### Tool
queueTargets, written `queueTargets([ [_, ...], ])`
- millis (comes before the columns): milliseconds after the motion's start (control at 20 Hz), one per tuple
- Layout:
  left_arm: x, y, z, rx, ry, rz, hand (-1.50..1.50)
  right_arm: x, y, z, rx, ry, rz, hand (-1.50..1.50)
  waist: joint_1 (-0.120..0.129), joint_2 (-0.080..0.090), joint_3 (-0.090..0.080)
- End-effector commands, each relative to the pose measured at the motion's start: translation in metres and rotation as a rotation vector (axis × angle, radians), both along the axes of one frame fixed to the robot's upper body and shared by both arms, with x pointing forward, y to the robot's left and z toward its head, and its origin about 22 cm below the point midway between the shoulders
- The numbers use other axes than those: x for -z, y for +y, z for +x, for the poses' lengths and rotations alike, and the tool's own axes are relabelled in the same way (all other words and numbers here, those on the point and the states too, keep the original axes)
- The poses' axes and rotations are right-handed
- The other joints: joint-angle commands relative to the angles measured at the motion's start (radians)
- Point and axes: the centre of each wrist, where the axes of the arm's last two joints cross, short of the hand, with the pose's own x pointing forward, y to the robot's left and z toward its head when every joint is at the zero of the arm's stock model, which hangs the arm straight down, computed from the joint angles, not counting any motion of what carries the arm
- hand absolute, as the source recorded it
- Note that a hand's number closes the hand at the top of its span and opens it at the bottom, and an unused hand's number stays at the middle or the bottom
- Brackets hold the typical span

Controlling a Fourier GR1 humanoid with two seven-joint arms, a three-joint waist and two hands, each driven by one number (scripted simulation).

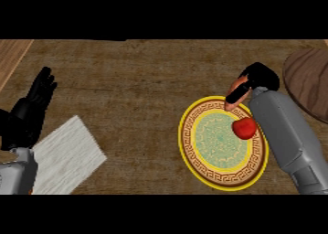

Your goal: Pick the sweet potato from the plate and place it in the bowl

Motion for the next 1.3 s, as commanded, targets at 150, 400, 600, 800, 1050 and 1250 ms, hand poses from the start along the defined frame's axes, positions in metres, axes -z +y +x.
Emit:
queueTargets([
  [150, -0.005, 0.011, 0.007, -0.009, 0.000, 0.013, 0.00, -0.044, 0.009, 0.034, 0.093, -0.158, -0.205, 1.50, -0.010, -0.004, 0.000],
  [400, 0.004, 0.001, 0.001, -0.023, 0.018, -0.008, 0.00, -0.113, 0.027, 0.042, 0.211, -0.450, -0.341, 1.50, -0.040, -0.023, -0.002],
  [600, 0.004, 0.012, -0.003, -0.045, 0.020, 0.003, 0.00, -0.153, 0.030, 0.045, 0.290, -0.590, -0.311, 1.50, -0.046, -0.022, -0.001],
  [800, -0.004, 0.006, -0.003, -0.063, 0.020, -0.004, 0.00, -0.157, 0.001, 0.042, 0.343, -0.616, -0.320, 1.50, -0.056, -0.023, -0.001],
  [1050, -0.012, 0.014, 0.013, -0.052, 0.012, 0.005, 0.00, -0.138, -0.035, 0.039, 0.381, -0.631, -0.274, 1.50, -0.056, -0.018, 0.000],
  [1250, 0.007, -0.011, -0.003, -0.028, 0.003, 0.001, 0.00, -0.130, -0.086, 0.034, 0.394, -0.685, -0.223, 1.50, -0.043, -0.013, 0.000],
])
